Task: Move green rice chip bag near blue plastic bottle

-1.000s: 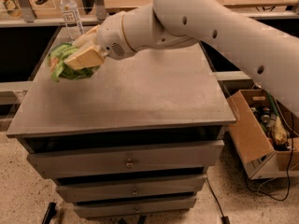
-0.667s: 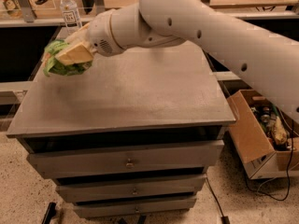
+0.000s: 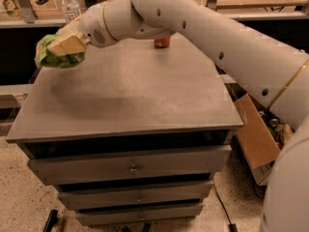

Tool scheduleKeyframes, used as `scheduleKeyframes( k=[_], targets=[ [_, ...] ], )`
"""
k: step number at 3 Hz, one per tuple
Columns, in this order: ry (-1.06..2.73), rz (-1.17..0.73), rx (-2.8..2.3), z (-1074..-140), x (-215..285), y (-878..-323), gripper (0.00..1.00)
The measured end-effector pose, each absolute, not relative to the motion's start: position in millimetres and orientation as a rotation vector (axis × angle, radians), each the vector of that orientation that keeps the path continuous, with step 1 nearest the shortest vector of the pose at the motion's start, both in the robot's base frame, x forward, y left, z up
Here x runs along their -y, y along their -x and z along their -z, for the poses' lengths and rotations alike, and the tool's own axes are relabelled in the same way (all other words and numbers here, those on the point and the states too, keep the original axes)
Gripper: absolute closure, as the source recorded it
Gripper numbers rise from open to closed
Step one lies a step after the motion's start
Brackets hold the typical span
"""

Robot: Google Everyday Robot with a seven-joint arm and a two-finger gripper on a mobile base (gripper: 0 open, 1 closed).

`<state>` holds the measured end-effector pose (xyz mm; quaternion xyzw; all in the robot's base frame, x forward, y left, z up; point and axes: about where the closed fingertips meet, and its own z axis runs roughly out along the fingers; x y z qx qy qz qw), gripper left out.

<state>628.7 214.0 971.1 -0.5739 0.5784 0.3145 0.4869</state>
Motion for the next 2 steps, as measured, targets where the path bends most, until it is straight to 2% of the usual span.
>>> scheduleKeyframes(
  k=[1,2],
  targets=[
    [1.43,-0.811,-1.337,-976.6,-219.8,-675.7,1.0],
    [1.43,-0.811,-1.337,-976.6,-219.9,-675.6,1.0]
  ],
)
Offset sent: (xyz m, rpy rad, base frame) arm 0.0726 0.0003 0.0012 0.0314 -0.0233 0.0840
